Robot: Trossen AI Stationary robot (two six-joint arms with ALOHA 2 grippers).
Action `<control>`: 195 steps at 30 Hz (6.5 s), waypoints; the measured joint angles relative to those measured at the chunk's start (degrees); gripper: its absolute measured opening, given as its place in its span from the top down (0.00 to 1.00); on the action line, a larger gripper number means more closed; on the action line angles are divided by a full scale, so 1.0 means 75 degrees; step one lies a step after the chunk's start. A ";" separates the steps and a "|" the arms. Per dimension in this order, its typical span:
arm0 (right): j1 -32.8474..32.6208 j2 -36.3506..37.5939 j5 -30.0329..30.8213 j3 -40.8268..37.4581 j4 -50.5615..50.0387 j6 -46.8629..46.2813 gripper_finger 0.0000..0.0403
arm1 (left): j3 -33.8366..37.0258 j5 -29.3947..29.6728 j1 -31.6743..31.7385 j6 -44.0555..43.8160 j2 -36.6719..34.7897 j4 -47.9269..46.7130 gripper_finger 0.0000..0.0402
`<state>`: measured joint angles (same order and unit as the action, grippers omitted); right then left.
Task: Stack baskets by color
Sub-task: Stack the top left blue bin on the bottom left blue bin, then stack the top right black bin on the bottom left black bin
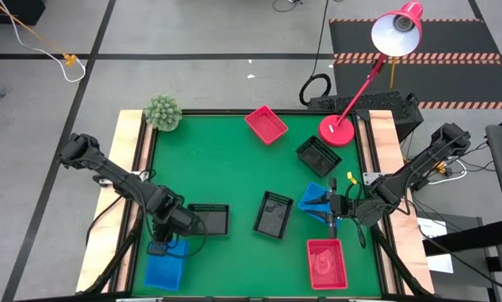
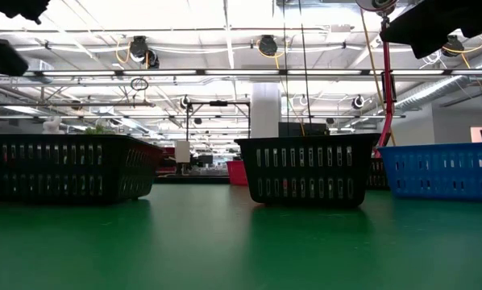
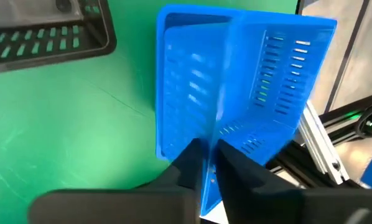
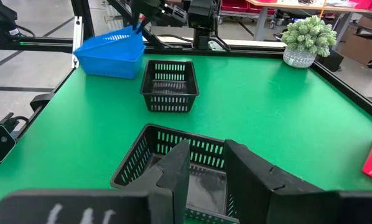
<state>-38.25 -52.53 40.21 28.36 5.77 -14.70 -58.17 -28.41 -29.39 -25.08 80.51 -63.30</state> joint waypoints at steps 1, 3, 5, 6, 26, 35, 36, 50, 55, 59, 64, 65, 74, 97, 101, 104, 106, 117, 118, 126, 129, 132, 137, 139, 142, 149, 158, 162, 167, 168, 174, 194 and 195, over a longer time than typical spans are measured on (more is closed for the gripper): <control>-0.0001 0.0000 0.0000 0.0000 0.0001 0.0000 0.76 | 0.0000 -0.0005 -0.0006 -0.0086 0.0000 0.0001 0.96; 0.0002 0.0000 0.0000 0.0000 0.0001 0.0000 0.76 | 0.0000 0.0005 -0.0040 -0.0213 0.0000 0.0058 0.98; 0.0000 0.0000 0.0000 0.0000 0.0001 -0.0003 0.76 | 0.0000 0.0056 -0.0090 -0.0338 0.0000 0.0118 0.96; 0.0002 0.0000 -0.0003 0.0000 0.0001 -0.0003 0.76 | 0.0000 0.0065 -0.0122 -0.0376 0.0000 0.0145 0.95; 0.0001 0.0000 -0.0003 0.0000 0.0004 -0.0029 0.76 | 0.0000 0.0941 -0.0530 -0.0597 0.0000 0.0675 0.79; 0.0000 0.0000 -0.0003 0.0000 0.0004 -0.0012 0.76 | 0.0000 0.1432 -0.0545 -0.0966 0.0000 0.0713 0.84; 0.0001 0.0000 -0.0003 0.0000 0.0004 -0.0010 0.76 | 0.0000 0.1432 -0.0546 -0.0989 0.0000 0.0723 0.85; 0.0000 -0.0003 -0.0009 0.0000 0.0007 -0.0026 0.76 | 0.0000 0.3157 -0.1170 -0.1959 0.0073 0.1246 0.98; 0.0002 -0.0003 -0.0006 0.0000 0.0007 -0.0029 0.76 | 0.0000 0.3568 -0.1359 -0.2343 0.0073 0.1252 0.99; 0.0001 -0.0003 -0.0006 0.0000 0.0007 -0.0029 0.76 | -0.0016 0.3749 -0.1616 -0.2522 0.0073 0.1251 0.99; 0.0001 -0.0003 -0.0001 0.0000 0.0007 -0.0029 0.76 | -0.0536 0.3797 -0.1751 -0.3127 0.0073 0.1263 0.99; 0.0002 -0.0003 0.0001 0.0000 0.0007 -0.0030 0.76 | -0.0705 0.3849 -0.1754 -0.3169 0.0073 0.1284 0.99; 0.0002 -0.0003 0.0012 0.0000 0.0007 -0.0024 0.76 | -0.1129 0.4398 -0.2106 -0.3375 0.0329 0.1125 1.00; 0.0002 -0.0003 0.0009 0.0000 0.0001 -0.0062 0.76 | -0.1131 0.4201 -0.2398 -0.3765 0.1194 0.2064 0.99; 0.0002 -0.0003 0.0012 0.0000 -0.0004 -0.0058 0.76 | -0.1134 0.4902 -0.2277 -0.3251 0.1193 0.2521 1.00; 0.0002 -0.0003 0.0015 0.0000 -0.0002 -0.0044 0.76 | -0.1139 0.5025 -0.1980 -0.2930 0.1352 0.2646 1.00; 0.0002 -0.0003 0.0016 0.0000 -0.0005 -0.0062 0.76 | -0.1139 0.4901 -0.1766 -0.2589 0.1529 0.2786 1.00; 0.0004 -0.0003 0.0020 0.0000 -0.0037 -0.0086 0.76 | -0.1139 0.3750 -0.1202 -0.1685 0.2555 0.2596 1.00; 0.0002 -0.0003 0.0023 0.0000 -0.0037 -0.0087 0.76 | -0.1139 0.3739 -0.1233 -0.1684 0.2573 0.2565 1.00; 0.0005 -0.0003 0.0026 0.0000 -0.0034 -0.0087 0.76 | -0.1139 0.3767 -0.1442 -0.2074 0.2570 0.2187 1.00; 0.0005 -0.0003 0.0026 0.0000 -0.0031 -0.0087 0.76 | -0.1139 0.3789 -0.1515 -0.2161 0.2570 0.2125 0.99; 0.0005 -0.0003 0.0026 0.0000 -0.0028 -0.0090 0.76 | -0.1139 0.3793 -0.1557 -0.2215 0.2567 0.2127 1.00; 0.0005 -0.0003 0.0026 0.0000 -0.0028 -0.0087 0.76 | -0.1139 0.3881 -0.1580 -0.2179 0.2515 0.2222 0.99; 0.0002 -0.0003 0.0026 0.0000 -0.0019 -0.0090 0.76 | -0.1180 0.4139 -0.1556 -0.2099 0.2360 0.2214 0.99; 0.0014 -0.0003 0.0042 0.0000 0.0001 -0.0098 0.76 | -0.1377 0.4930 -0.1513 -0.1757 0.2041 0.2217 0.99; 0.0484 0.0000 -0.0043 -0.0003 -0.0014 -0.0373 0.76 | -0.1578 0.7634 -0.1180 -0.0208 0.1066 0.2216 0.98; 0.2003 0.0000 -0.1758 0.0101 -0.0434 -0.0268 0.76 | -0.1515 0.8782 -0.0150 0.2183 0.0024 0.2294 0.98; 0.2836 0.0000 -0.2361 0.0657 -0.1534 -0.0189 0.76 | -0.1513 0.8674 0.0298 0.2286 -0.0091 0.2240 0.98; 0.3865 -0.0004 -0.2617 0.1815 -0.3797 0.0237 0.76 | -0.1236 0.8267 0.0711 0.2302 -0.0095 0.2314 0.98; 0.4060 -0.0026 -0.2617 0.2041 -0.4242 0.0321 0.76 | -0.1118 0.8204 0.0765 0.2300 -0.0093 0.2369 0.98; 0.5328 -0.0316 -0.2602 0.3142 -0.6473 0.0685 0.76 | -0.0617 0.8152 0.1004 0.2246 -0.0093 0.2526 0.98; 0.7127 -0.2061 -0.4584 0.3290 -0.7371 0.0446 0.68 | -0.0571 0.8152 0.1102 0.2306 -0.0094 0.2764 0.98; 0.7127 -0.2122 -0.4580 0.3290 -0.7355 0.0446 0.67 | -0.0571 0.8115 0.1102 0.2304 -0.0094 0.2767 0.98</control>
<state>15.20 -68.45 5.85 53.04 -49.39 -11.35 -62.45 32.45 -21.12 -7.80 79.80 -42.55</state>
